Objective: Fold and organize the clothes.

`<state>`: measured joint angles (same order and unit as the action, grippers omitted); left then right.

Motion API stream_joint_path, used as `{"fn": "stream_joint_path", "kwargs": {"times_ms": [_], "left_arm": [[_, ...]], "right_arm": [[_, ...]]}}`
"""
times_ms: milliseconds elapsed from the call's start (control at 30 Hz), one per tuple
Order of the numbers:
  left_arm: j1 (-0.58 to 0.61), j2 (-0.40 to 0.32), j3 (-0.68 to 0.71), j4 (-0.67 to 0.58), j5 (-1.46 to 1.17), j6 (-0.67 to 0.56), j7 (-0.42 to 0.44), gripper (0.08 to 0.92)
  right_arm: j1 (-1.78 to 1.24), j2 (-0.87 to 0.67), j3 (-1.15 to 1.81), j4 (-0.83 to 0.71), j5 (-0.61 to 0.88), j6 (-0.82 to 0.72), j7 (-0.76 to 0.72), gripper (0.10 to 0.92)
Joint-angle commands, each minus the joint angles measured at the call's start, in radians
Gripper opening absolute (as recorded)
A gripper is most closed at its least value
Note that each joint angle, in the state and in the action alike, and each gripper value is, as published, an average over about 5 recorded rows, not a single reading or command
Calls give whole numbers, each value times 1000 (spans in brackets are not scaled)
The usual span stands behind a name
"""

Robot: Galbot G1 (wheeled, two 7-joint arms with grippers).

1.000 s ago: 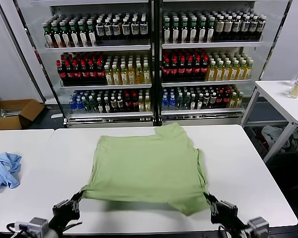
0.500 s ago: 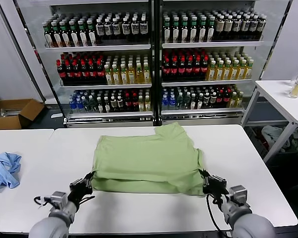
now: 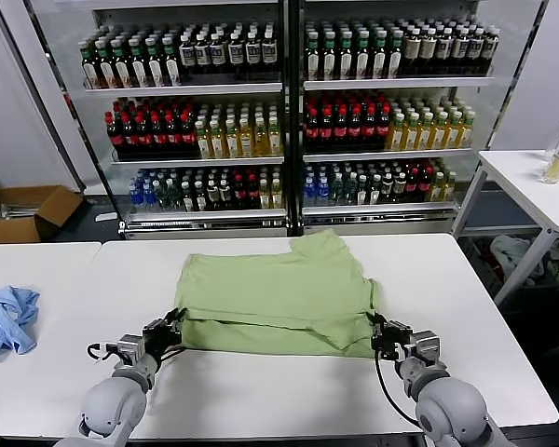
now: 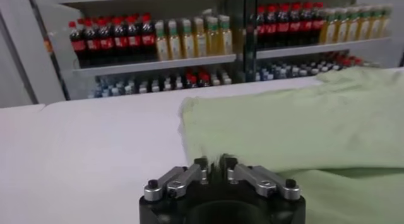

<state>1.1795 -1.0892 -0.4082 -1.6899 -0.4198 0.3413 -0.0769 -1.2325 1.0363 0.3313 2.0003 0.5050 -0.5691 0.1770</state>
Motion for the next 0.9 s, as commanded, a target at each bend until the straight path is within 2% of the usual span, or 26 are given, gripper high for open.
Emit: {"fn": "stream_joint_path", "kwargs": {"times_ms": [33,200,300,433,500,567,633,900], "left_arm": [[0,18,-12,-22,-13,4,-32,373],[118,63,-61,-202,-139,69,-46,520],[180,76,-67,-269,-190,116,-59,607],[219,67,-58,-286,-183,155,-61,720],[217,58,-57,-264,-173,167,-61,774],[209,52,-60,-237,-171,175,-63,798],[199,48,-65,-217,-174,177,-65,776],[178,43,-65,-196,-176,187,-60,555]], "right_arm": [[7,4,1,3,-17,4,1,420],[-142,-52,105,114,12,-2,-1,558],[-215,-56,130,140,28,1,5,645],[-228,-19,91,109,26,11,26,761],[-220,5,65,89,18,15,35,793],[-213,23,45,74,6,21,34,793],[-208,37,36,63,-1,29,27,759],[-186,47,28,27,35,42,28,535]]}}
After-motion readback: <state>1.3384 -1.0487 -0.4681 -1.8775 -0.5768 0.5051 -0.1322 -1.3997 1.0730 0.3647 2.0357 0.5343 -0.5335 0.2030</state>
